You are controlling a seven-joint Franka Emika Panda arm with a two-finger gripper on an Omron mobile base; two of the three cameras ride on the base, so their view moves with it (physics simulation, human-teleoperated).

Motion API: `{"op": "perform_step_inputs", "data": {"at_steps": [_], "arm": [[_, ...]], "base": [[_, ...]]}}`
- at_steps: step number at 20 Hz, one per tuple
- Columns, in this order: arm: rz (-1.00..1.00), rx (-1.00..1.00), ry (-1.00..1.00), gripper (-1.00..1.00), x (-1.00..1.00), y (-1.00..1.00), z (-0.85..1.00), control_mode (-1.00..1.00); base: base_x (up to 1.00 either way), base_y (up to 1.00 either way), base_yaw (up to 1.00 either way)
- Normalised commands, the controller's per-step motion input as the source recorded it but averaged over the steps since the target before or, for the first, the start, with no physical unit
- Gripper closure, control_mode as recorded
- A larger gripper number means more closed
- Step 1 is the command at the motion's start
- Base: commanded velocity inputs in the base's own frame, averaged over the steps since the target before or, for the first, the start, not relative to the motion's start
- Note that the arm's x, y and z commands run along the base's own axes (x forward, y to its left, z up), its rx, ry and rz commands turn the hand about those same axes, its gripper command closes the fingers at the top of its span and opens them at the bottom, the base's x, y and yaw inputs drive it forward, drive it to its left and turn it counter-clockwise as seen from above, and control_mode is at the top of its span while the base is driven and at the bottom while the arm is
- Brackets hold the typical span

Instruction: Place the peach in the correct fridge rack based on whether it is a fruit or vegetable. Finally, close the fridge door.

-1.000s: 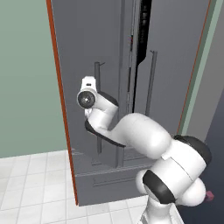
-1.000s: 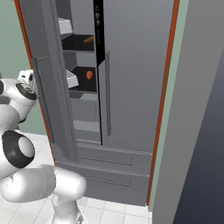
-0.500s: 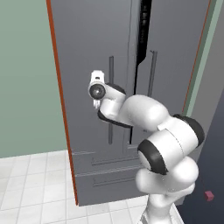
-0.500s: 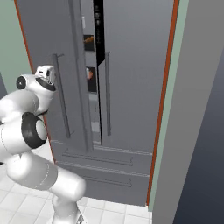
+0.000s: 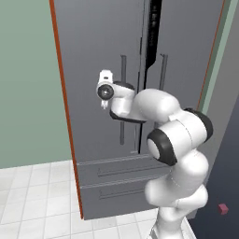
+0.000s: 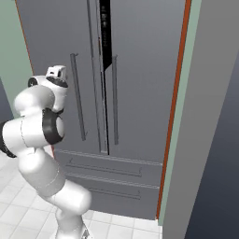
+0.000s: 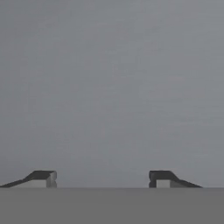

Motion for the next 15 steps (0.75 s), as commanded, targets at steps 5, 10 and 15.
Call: {"op": "perform_step_inputs", "data": {"at_steps": [5, 10, 15], "arm": [[-0.03, 0.0, 0.0, -1.0, 0.58, -0.26, -0.01, -1.0], [-0.05, 0.0, -0.14, -1.0, -0.56, -0.31, -0.11, -1.0], [-0.08, 0.0, -0.15, -1.0, -1.0, -0.14, -0.01, -1.0]], "base": [[0.0, 0.0, 0.0], [0.0, 0.0, 0.0], [0.0, 0.0, 0.0]]}}
